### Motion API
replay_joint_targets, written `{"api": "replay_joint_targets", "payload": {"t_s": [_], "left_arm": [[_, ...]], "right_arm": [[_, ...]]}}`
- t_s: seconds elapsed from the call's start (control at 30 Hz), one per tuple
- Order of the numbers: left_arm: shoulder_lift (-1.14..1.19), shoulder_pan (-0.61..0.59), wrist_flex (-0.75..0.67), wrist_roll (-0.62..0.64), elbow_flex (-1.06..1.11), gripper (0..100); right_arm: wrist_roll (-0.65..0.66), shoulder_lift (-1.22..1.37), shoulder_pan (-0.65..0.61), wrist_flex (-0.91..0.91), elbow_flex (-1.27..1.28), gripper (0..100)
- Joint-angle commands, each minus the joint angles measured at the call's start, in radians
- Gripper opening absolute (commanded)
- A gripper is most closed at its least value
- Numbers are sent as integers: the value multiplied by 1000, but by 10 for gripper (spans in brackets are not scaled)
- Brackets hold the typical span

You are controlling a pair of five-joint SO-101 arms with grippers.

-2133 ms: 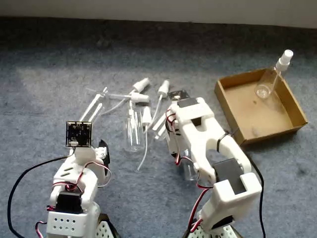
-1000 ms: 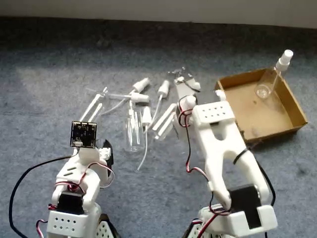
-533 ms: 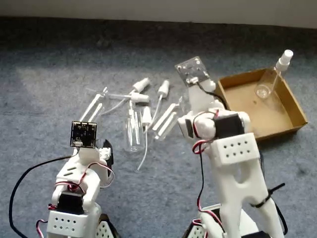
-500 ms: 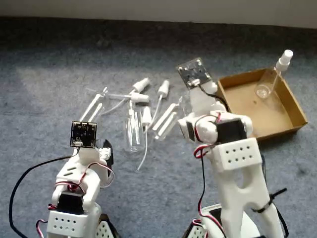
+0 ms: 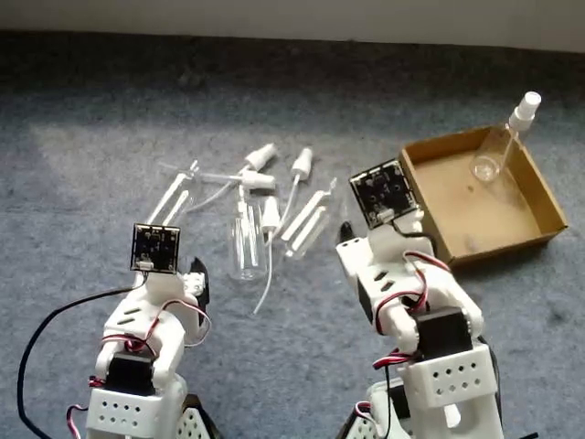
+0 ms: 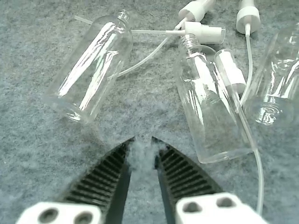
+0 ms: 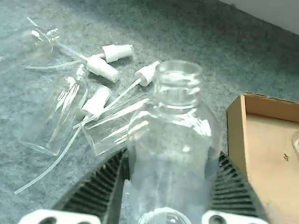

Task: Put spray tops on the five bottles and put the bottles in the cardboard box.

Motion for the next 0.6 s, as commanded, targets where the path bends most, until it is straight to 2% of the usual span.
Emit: {"api": "replay_joint_targets", "payload": {"t_s": [0.0,0.1,0.2,0.37,0.47,0.57], "left_arm": [[1,12,-9,-54,-25,7],[2,12,124,-57,-151,7],[4,12,230,-80,-259,8],[5,-36,258,-247,-349,7],[30,-136,258,-318,-404,7],[154,-199,258,-377,-473,7]], "right_arm": [[3,-41,13,-99,58,188],[-21,-42,13,-104,97,188],[-143,-42,13,-107,99,188],[-311,-42,8,-122,101,188],[-322,-42,8,-223,108,188],[-299,-42,12,-303,163,188]]}}
